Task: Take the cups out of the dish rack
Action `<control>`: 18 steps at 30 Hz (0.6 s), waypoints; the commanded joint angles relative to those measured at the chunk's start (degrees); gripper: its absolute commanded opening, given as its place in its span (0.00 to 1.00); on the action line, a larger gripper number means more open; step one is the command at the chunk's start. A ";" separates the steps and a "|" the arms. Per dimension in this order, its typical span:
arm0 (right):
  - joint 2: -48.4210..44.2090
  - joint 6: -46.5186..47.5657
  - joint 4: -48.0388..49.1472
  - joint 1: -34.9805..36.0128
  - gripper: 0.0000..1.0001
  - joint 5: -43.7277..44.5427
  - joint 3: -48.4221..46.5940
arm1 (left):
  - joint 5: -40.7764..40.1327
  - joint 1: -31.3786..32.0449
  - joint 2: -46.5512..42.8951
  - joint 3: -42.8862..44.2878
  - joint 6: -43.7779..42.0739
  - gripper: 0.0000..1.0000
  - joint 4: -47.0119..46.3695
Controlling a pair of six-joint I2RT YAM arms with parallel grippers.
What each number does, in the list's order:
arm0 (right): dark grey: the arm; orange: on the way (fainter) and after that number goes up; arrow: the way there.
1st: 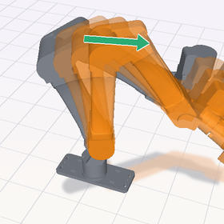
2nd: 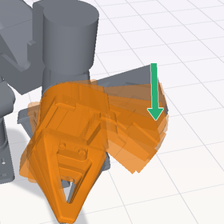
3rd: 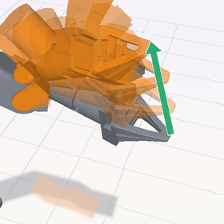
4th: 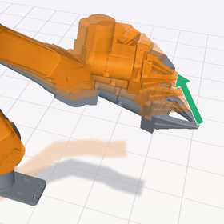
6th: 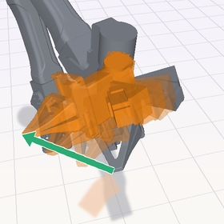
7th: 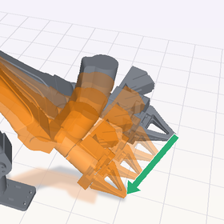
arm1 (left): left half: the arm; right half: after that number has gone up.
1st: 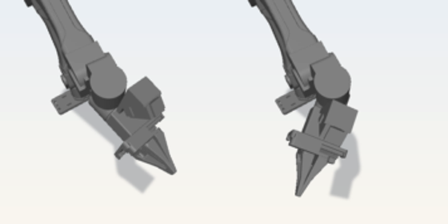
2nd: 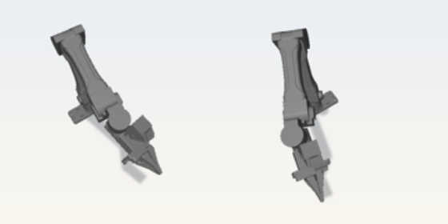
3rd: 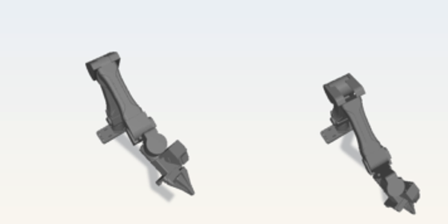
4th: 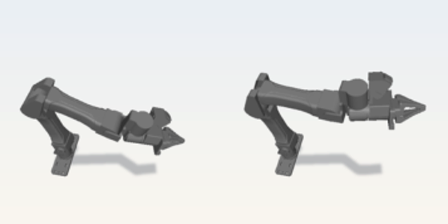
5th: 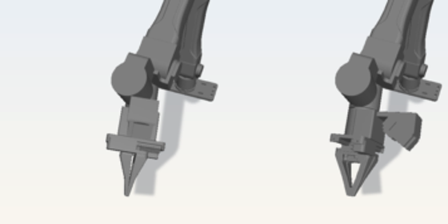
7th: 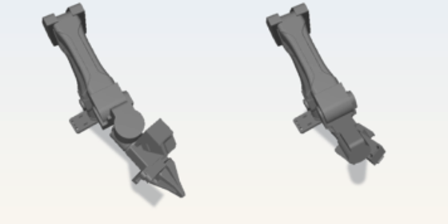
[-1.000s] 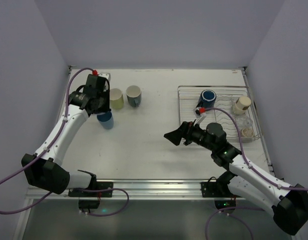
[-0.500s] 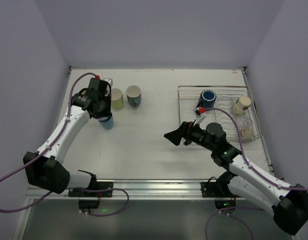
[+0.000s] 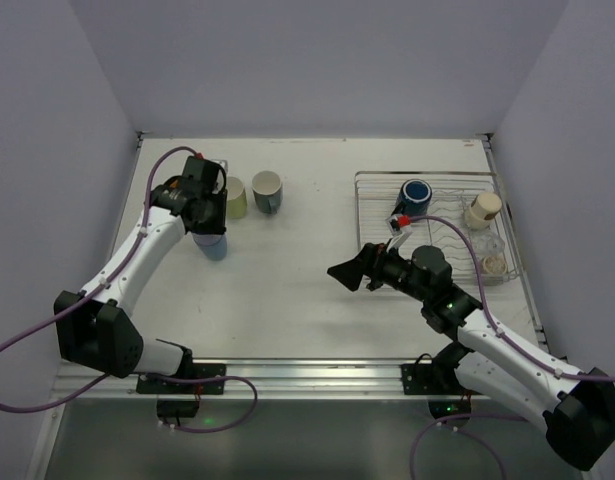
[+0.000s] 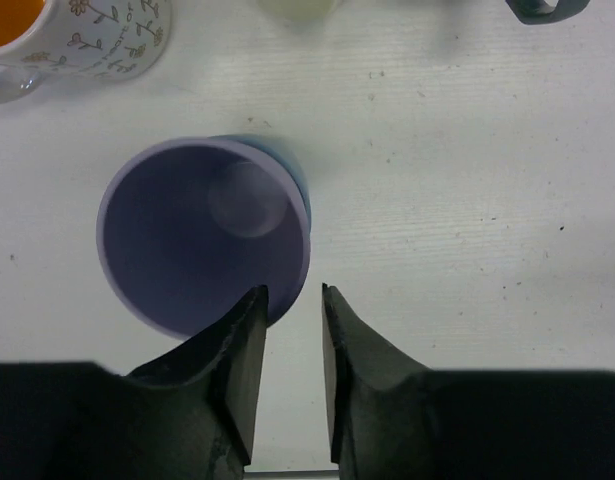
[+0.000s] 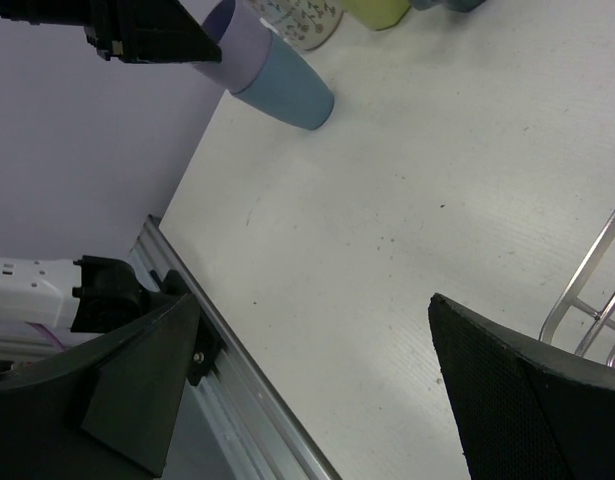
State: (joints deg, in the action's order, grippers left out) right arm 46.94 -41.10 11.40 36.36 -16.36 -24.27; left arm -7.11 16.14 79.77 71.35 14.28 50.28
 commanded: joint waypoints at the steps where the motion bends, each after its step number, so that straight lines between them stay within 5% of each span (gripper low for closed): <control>1: -0.79 0.32 1.96 -0.06 0.99 0.54 -0.34 | -1.06 -0.41 -0.05 0.28 -0.40 0.34 -1.68; 10: -2.02 1.28 -2.85 -0.06 0.99 3.25 -3.14 | -0.45 -0.32 -1.28 2.03 0.30 0.46 -2.73; 18: -2.03 8.58 -16.84 -5.14 0.91 16.45 -13.33 | 8.76 5.11 -16.12 1.43 2.67 0.69 -16.60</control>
State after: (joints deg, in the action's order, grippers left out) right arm 44.86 -36.67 0.38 34.37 -6.44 -32.60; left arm -4.34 18.63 71.68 71.70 15.70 44.10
